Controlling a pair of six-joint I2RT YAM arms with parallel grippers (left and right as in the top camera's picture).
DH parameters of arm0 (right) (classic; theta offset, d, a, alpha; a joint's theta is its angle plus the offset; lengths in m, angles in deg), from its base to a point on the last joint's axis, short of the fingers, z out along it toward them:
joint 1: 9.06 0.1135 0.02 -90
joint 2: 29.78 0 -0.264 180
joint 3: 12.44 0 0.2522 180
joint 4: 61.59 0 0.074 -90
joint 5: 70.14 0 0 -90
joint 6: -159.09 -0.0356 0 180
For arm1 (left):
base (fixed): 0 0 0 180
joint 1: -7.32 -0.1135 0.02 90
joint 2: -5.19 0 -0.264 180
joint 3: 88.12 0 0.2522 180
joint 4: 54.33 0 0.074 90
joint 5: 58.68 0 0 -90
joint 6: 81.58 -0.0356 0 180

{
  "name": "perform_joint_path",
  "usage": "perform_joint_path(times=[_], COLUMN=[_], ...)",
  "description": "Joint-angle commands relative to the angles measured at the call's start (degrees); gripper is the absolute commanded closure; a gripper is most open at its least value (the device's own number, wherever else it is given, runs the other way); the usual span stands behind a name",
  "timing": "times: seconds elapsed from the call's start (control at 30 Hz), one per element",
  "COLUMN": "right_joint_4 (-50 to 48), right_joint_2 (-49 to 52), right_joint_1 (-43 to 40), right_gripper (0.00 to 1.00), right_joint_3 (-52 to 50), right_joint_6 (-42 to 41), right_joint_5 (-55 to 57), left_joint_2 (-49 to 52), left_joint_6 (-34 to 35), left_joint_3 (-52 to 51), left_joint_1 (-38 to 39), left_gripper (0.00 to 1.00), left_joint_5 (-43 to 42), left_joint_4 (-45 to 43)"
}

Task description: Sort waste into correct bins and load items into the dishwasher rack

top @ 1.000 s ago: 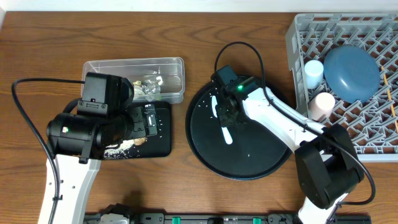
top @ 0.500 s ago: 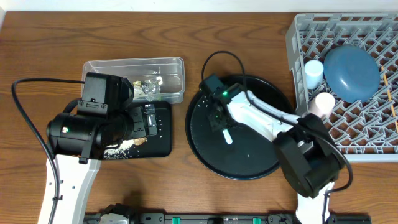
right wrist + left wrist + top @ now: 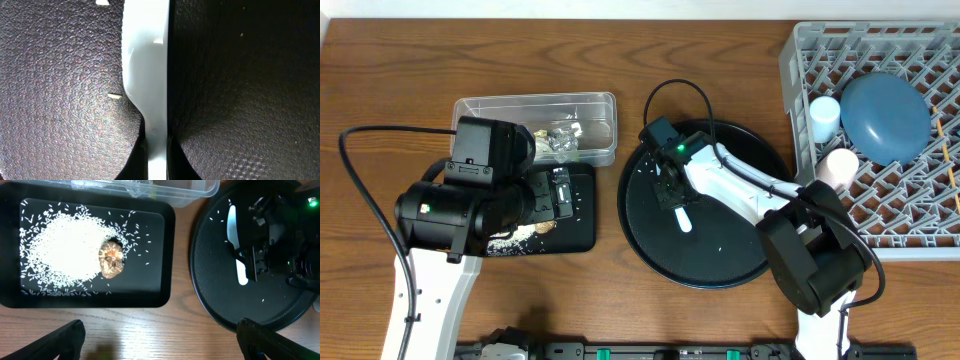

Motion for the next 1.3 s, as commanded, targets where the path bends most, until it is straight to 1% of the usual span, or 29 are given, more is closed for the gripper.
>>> perform_joint_path(times=[0.0,0.2,0.47,1.0,1.27], right_joint_4=[1.0,1.0,1.2,2.7,5.1], right_joint_2=[4.4,4.4,3.8,-6.1,-7.3], right_joint_1=[0.3,0.9,-0.4,-1.5,-2.1], right_gripper=[0.99,0.99,0.99,0.99,0.99], right_joint_3=[-1.7,-1.7,-1.6,-1.6,-1.6], right_joint_6=[1.1,3.5,3.0,3.1,3.1], right_joint_5=[-0.9,-1.3,-2.8,-2.8,-2.8], left_joint_2=[0.0,0.0,0.0,0.0,0.0], left_joint_6=[-0.1,-0.1,-0.1,-0.1,-0.1], left_joint_3=[0.3,0.3,0.3,0.3,0.3], left_joint_1=[0.1,0.1,0.1,0.1,0.1], left_gripper=[0.02,0.02,0.02,0.02,0.02], left_joint_5=[0.7,0.7,0.7,0.7,0.7], left_joint_4=[0.2,0.2,0.2,0.2,0.2])
